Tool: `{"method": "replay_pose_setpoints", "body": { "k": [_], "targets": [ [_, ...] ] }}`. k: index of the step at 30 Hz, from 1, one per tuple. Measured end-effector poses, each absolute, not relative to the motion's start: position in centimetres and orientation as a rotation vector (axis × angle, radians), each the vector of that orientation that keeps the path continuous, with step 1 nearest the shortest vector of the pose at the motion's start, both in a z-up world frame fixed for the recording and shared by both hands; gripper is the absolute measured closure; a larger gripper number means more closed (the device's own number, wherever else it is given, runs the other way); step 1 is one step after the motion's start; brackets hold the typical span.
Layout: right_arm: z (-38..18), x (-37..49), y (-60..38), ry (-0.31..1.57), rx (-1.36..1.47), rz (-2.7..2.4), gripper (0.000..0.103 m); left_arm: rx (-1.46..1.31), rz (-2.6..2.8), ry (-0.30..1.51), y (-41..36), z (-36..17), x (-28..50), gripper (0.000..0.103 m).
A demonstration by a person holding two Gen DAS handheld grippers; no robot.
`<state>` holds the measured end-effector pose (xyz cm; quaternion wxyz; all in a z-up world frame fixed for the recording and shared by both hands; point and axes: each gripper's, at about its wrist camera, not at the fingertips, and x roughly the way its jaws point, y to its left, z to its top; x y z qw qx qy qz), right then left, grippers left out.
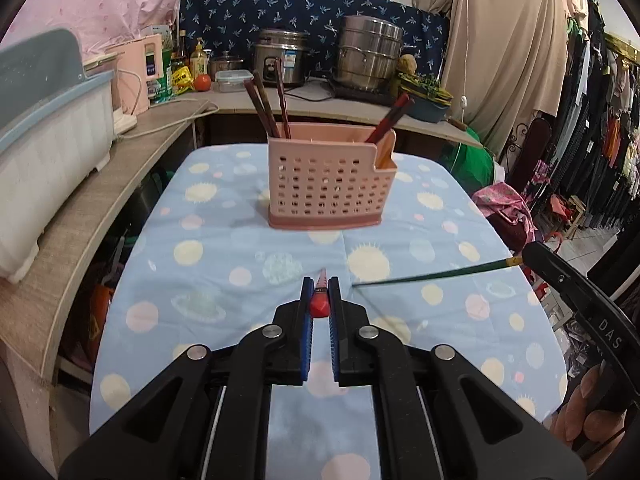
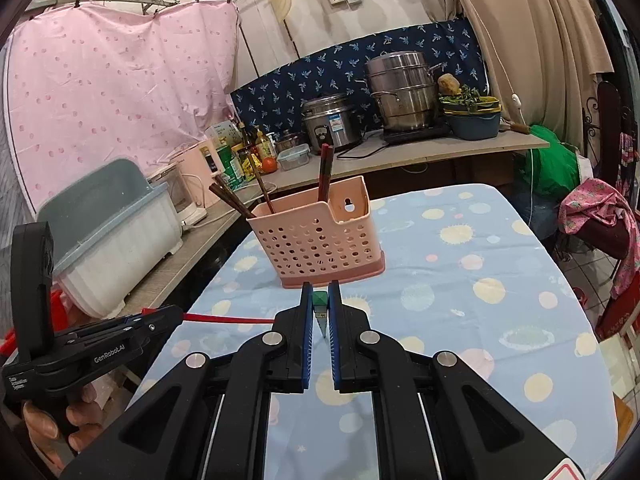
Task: Organize utensils
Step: 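Lift both chopsticks and carry them over the pink holder, lowering them inside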
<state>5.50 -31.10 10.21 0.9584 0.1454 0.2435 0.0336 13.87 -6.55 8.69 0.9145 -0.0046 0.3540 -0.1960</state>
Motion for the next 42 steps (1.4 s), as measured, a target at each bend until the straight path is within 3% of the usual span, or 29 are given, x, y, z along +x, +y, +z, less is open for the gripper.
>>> {"method": "replay_pose_setpoints", "body": {
  "k": [21,34,42],
  "targets": [
    [17.7,13.2,-32.6,0.335,0.306,0.12,0.096,-0.042,-0.389,0.573,-7.1,17.1,22.3,0.096],
    [23.9,19.8,-34.7,0.154,0.426,0.091,0.096,-0.099,-0.356,0.338,-7.5,25.3,26.7,0.096],
    [22.7,24.0,-35.0,0.17,0.434,0.062,0.096,-0.103,-0.33,0.341,-8.4,24.4,30.3,0.096]
  ]
}}
